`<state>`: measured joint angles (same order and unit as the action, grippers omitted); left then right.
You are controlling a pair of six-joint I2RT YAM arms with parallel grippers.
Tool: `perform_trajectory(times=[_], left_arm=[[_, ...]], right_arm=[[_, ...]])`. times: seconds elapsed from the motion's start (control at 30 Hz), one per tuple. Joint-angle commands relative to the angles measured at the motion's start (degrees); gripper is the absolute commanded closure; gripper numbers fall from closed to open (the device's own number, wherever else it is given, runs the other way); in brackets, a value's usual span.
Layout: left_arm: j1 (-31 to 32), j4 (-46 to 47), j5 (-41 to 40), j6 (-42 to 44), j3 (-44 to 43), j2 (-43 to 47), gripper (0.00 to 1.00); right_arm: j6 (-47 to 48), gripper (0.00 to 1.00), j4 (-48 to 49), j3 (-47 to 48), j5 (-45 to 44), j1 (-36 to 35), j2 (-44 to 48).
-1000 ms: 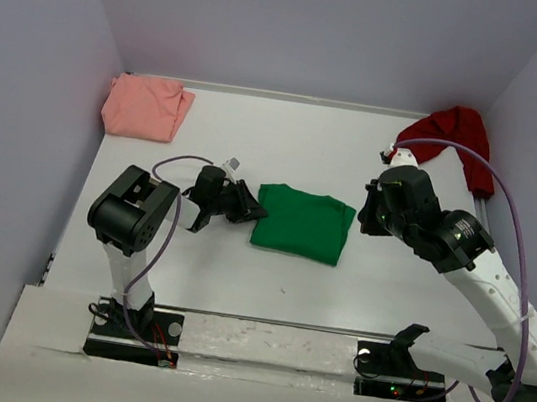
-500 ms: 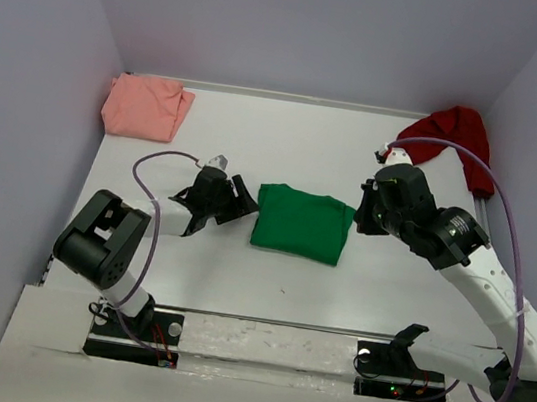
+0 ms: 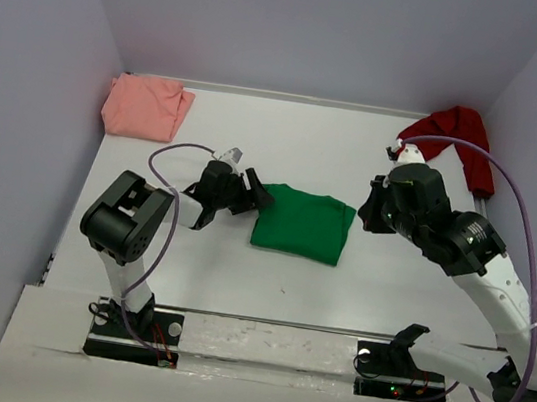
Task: Fold and stack the t-shirts
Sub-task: Fold the tshirt
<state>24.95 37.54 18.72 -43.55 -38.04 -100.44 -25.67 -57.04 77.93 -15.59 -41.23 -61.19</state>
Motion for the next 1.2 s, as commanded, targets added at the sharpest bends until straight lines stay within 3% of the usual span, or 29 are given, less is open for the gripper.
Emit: perform_trajectory(times=[0.0, 0.5, 1.0, 1.13, 1.17], left_arm=[[0.27, -11.87, 1.32, 2.77, 2.8, -4.94, 0.24], [1.15, -25.23, -5.88, 5.05, 3.41, 2.44, 0.24], [10.03, -24.0, -2.28, 2.16, -4.76, -9.94, 0.25], [10.3, -24.44, -2.64, 2.07, -4.41, -10.21, 0.29], [10.38, -24.79, -3.33, 2.15, -4.41, -10.3, 0.35]], right_arm=[[-0.43, 1.0, -0.27, 3.1, -1.19, 0.01, 1.51], [-0.61, 1.0, 1.93, 3.72, 1.88, 0.01, 0.37], [-0.96, 1.0, 1.84, 4.25, 2.24, 0.01, 1.51], [-1.14, 1.0, 1.93, 3.9, 2.15, 0.01, 1.51], [-1.05, 1.0, 2.02, 3.81, 2.23, 0.01, 1.34]])
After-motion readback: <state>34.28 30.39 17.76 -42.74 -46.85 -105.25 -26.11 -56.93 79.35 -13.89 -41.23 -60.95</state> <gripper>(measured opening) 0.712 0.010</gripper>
